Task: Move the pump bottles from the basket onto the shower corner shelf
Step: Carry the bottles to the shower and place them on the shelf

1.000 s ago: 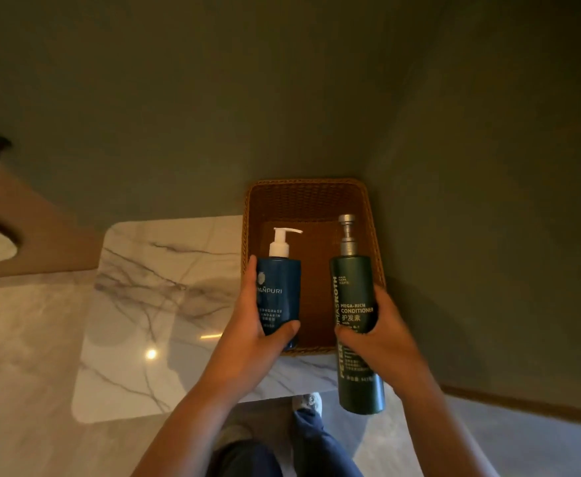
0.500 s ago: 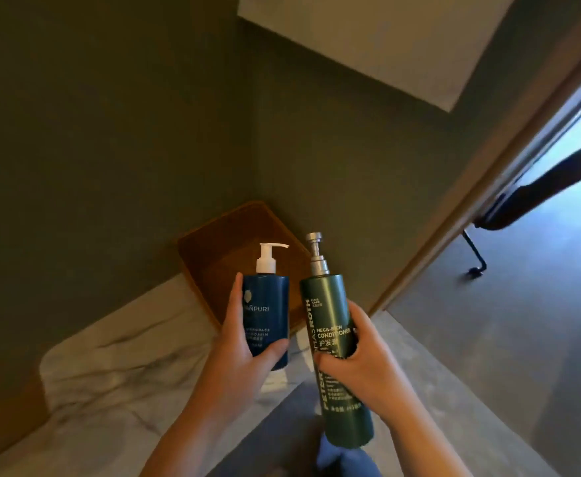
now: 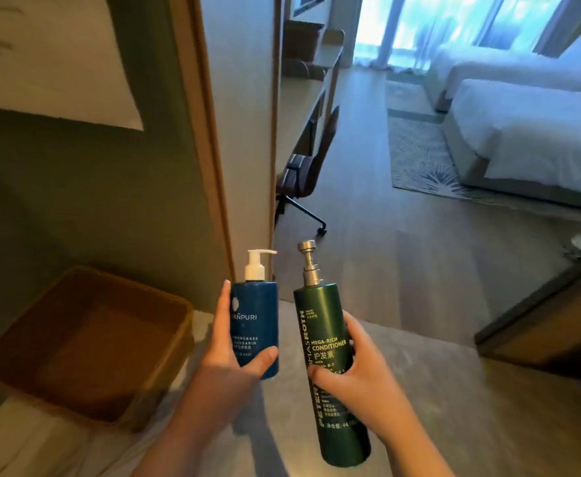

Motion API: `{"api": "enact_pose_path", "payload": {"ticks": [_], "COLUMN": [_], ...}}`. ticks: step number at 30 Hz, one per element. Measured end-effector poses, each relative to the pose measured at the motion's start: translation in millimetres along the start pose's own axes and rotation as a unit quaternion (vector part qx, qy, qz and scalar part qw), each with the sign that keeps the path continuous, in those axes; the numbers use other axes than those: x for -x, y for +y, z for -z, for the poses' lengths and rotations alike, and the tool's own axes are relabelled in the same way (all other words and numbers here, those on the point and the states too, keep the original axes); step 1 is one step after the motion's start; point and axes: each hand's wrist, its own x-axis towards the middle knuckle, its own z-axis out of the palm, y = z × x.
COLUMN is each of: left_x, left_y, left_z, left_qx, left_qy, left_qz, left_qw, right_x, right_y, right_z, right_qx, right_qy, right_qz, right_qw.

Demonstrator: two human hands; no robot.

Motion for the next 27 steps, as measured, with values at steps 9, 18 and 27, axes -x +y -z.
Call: {"api": "enact_pose_path", "payload": {"ticks": [9, 18, 27], "left_x": [44.7, 144.3, 187.1], "left_y": [32.3, 69.8, 81.1], "left_z": [-222.4, -428.9, -566.5], "left_qx": [0.001, -0.021, -0.022], "left_qy": [-0.236, -0.412, -0.548], "left_qz": [-0.042, -0.124, -0.159], "left_qw": [0.971, 0.903, 0.821], "right_x": [141.7, 311.3, 392.9], "right_y": [82.9, 158.7, 208.5], "right_z": [183.5, 325.9, 389.3], "right_qx": [-0.032, -0.071, -0.109], "right_qy": [0.211, 0.431, 0.568], "right_qz": [-0.098, -0.123, -0.150], "right_qw": [0.972, 0.891, 0.802]}}
